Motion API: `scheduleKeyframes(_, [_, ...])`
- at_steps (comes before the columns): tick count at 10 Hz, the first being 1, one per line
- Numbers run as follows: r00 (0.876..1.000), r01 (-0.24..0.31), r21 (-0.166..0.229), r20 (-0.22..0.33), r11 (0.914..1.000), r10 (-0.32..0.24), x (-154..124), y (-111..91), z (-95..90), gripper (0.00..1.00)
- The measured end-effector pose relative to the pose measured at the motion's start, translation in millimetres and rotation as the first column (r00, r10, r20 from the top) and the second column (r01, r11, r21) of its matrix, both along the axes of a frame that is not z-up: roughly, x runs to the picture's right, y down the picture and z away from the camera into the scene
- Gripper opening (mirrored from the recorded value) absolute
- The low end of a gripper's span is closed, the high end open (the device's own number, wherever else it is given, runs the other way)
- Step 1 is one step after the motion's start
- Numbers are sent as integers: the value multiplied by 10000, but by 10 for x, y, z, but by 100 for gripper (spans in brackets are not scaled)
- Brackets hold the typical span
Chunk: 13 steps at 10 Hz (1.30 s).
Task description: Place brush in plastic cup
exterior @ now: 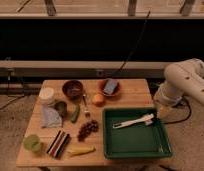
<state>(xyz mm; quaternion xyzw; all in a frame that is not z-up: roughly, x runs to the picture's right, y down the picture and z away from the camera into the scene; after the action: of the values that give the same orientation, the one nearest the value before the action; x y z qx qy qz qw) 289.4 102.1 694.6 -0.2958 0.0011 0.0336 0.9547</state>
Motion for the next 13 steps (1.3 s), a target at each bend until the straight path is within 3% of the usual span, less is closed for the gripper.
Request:
scheduleKeyframes(2, [9994, 77, -74, 337, 9999, -75, -110, 48, 69, 65])
scheduleKeyframes(6, [9916, 306, -460, 1267, 9985, -246, -795, 128, 386, 65])
scheduleKeyframes(8, [9851, 499, -744, 1680, 9960, -368, -998, 184, 540, 65])
scheduleKeyframes(13, [9725, 666, -1423, 2305, 9876, -323, -1159, 457, 733, 65])
